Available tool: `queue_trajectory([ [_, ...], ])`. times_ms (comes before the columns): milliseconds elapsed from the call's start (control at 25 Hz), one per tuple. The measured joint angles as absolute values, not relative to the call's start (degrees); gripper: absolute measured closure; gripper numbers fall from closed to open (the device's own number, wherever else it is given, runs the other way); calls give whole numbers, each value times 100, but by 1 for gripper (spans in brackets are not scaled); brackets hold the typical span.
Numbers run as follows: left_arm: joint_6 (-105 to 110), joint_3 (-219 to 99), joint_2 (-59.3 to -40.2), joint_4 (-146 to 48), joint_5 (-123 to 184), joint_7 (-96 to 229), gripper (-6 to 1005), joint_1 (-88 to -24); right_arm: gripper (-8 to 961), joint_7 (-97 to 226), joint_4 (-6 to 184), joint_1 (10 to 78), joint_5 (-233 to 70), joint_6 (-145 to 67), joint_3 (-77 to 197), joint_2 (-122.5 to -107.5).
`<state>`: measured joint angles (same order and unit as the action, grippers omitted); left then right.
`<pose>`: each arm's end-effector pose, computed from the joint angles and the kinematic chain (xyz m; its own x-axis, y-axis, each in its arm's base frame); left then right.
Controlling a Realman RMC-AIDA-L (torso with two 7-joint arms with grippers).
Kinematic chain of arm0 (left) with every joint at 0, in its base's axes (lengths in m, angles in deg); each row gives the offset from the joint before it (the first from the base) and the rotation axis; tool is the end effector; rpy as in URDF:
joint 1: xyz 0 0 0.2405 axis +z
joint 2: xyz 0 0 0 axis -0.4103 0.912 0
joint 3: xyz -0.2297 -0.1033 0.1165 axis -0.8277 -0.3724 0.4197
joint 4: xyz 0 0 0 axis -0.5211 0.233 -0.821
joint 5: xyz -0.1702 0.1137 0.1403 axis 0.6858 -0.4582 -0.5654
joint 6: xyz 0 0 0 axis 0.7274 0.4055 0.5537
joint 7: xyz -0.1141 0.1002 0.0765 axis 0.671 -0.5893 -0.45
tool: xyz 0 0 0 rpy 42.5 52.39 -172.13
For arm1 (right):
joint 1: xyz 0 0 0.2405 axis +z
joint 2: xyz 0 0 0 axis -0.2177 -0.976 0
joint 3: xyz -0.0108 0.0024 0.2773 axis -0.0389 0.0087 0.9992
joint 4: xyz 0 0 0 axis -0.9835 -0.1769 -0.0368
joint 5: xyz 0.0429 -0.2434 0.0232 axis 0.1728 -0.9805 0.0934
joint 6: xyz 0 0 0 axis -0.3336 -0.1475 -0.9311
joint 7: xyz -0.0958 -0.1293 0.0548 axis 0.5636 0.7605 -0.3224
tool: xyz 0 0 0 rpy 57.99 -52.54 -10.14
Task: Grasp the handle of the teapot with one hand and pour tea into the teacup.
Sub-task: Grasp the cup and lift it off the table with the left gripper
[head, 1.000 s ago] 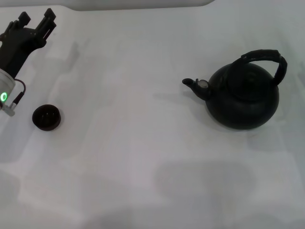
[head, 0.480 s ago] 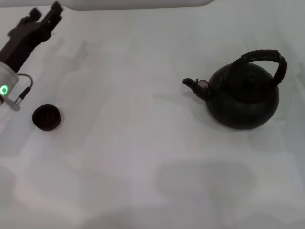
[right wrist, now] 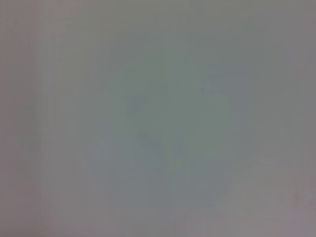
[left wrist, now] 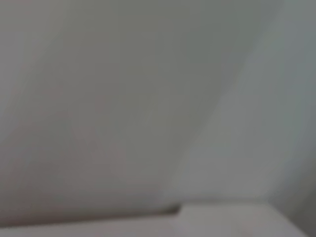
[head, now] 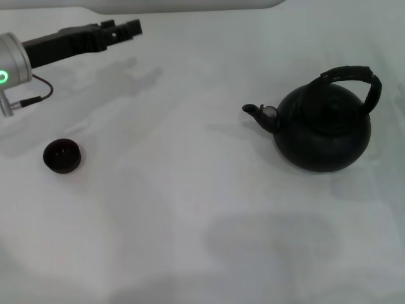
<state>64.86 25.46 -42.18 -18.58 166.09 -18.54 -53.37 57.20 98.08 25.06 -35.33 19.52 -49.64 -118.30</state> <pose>-0.2903 0.4466 -0.0288 0.4901 0.5507 0.6757 0.8160 -0.5624 -0.1335 0.4350 0.3155 -0.0180 0.7324 -0.0331 -0.6801 -0.6809 -0.0379 -0.7314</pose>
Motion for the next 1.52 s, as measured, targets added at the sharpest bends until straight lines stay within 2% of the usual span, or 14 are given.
queue_trajectory([
  [120, 6564, 2238, -4104, -955, 14702, -537, 225, -5260, 81, 5719, 9785, 2506, -3533, 1951, -4964, -11830],
  [200, 6799, 1879, -4131, -436, 13575, 163, 224, -5210, 81, 5718, 9773, 2506, -3533, 1946, -4962, -11829],
  [280, 7214, 1352, -4261, -21, 12581, 607, 223, -5174, 81, 5718, 9768, 2506, -3533, 1940, -4957, -11825],
  [400, 8111, 298, -4610, 584, 11334, 775, 221, -5157, 81, 5717, 9765, 2506, -3532, 1939, -4955, -11821],
  [520, 8696, -243, -4751, 1027, 10452, 1051, 180, -5209, 80, 5718, 9772, 2513, -3531, 1940, -4955, -11821],
  [640, 8929, -356, -4789, 1321, 9773, 1412, 119, -5235, 79, 5718, 9778, 2530, -3529, 1939, -4955, -11817],
  [800, 9181, -374, -4803, 1409, 9260, 1592, 115, -5254, 79, 5721, 9767, 2556, -3526, 1935, -4955, -11812],
  [1080, 9289, -353, -5002, 1482, 8318, 1662, 115, -5299, 80, 5726, 9756, 2579, -3523, 1899, -4956, -11812],
  [1520, 9387, -337, -5154, 1274, 7653, 1715, 116, -5466, 81, 5734, 9751, 2595, -3523, 1867, -4956, -11809],
])
